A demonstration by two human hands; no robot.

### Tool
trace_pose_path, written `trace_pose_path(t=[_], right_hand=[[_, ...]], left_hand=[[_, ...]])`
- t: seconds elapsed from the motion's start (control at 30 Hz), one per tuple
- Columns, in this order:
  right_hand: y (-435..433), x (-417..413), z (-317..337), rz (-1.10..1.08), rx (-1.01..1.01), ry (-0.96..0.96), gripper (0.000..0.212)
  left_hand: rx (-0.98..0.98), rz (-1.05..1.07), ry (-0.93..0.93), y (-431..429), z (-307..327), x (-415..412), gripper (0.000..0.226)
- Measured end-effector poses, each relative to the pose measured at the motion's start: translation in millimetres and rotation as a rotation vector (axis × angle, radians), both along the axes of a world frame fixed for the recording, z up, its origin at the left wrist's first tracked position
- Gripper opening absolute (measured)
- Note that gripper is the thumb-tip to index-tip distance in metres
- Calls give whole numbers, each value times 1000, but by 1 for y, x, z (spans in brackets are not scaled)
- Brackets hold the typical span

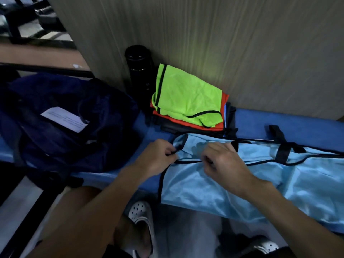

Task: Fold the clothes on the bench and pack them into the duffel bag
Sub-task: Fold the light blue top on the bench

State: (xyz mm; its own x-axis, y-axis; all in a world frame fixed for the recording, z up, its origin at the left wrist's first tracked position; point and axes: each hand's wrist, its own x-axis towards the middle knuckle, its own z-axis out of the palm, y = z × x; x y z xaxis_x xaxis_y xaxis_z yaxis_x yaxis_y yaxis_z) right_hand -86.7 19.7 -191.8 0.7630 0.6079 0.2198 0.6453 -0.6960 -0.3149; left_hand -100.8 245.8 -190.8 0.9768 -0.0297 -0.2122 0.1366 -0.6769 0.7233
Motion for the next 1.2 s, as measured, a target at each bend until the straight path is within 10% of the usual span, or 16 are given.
trace_pose_path(t=[0.13,0.53,0.7,0.83,1.2], right_hand=[[-11,-10,13,-4,29,335,22],[21,1,-6,-233,-63,44,55],[23,1,-9,-194,19,40,11],[18,1,-12,-186,0,35,42],[15,0,-2,-237,-54,48,14]], left_hand=[[36,-42,-14,1,2,-4,12],[-24,-52,78,13,18,-15,18],[-42,111,-64,0,14,-4,38],[56,8,-41,-11,10,-4,18],[79,-113,39,-8,24,-12,29]])
